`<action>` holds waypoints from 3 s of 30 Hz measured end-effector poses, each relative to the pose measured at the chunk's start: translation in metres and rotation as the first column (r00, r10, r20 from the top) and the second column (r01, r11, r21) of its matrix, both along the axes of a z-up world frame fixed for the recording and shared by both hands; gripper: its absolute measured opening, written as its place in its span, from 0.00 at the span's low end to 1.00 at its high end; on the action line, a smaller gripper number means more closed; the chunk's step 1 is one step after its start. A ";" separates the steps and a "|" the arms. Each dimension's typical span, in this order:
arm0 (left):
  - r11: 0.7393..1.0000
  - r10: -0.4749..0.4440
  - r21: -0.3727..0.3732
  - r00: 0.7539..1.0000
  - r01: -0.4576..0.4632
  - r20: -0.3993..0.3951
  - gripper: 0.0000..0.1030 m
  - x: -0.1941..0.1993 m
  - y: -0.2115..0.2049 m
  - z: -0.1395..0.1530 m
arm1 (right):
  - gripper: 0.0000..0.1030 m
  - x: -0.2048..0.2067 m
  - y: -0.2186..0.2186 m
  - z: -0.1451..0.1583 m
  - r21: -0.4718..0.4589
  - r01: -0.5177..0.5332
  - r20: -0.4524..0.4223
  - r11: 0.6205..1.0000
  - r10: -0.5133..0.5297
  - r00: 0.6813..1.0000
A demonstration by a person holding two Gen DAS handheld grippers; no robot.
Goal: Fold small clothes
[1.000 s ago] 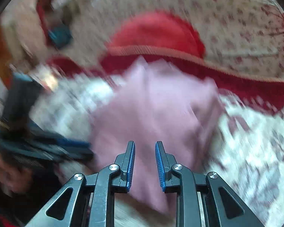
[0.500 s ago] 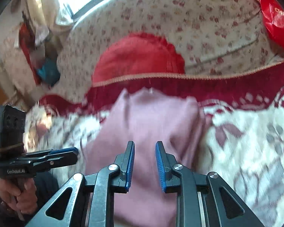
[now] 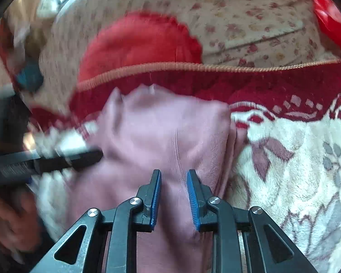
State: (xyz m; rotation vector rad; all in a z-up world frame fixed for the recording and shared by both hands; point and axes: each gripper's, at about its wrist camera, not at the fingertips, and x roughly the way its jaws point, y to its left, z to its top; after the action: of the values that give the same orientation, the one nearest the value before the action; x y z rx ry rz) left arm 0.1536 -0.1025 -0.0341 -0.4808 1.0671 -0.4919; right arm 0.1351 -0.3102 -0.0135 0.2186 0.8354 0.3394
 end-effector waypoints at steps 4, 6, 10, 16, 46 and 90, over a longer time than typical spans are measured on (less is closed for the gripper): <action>0.999 0.003 -0.049 0.999 -0.005 -0.051 0.35 0.000 0.001 -0.014 | 0.21 0.040 0.001 -0.022 -0.029 -0.009 -0.083 1.000 0.006 0.997; 0.997 0.007 -0.071 0.998 -0.011 -0.060 0.35 0.000 0.005 -0.014 | 0.18 0.048 -0.011 -0.031 -0.023 0.029 -0.094 0.999 -0.031 0.995; 0.990 0.037 -0.134 0.995 -0.049 -0.092 0.35 0.001 0.013 -0.019 | 0.16 0.052 -0.035 -0.027 -0.076 0.211 -0.107 0.975 -0.218 0.970; 0.992 0.049 -0.112 0.996 -0.057 -0.070 0.35 -0.003 0.010 -0.018 | 0.17 0.062 0.027 0.013 -0.024 0.004 0.022 1.000 -0.003 1.000; 0.990 0.063 -0.121 0.996 -0.071 -0.067 0.35 0.004 0.009 -0.022 | 0.17 0.096 -0.027 0.003 0.156 0.091 -0.086 0.984 -0.078 0.993; 0.966 0.088 0.212 0.957 -0.150 0.278 0.70 -0.036 0.057 0.059 | 0.23 -0.088 -0.015 0.016 -0.207 0.214 0.089 0.955 -0.199 0.976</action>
State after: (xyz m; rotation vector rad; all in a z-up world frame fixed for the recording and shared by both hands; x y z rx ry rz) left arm 0.1173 -0.0451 0.0245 -0.2619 0.8169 -0.3090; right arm 0.0474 -0.3248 0.0028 0.0900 0.7689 0.0575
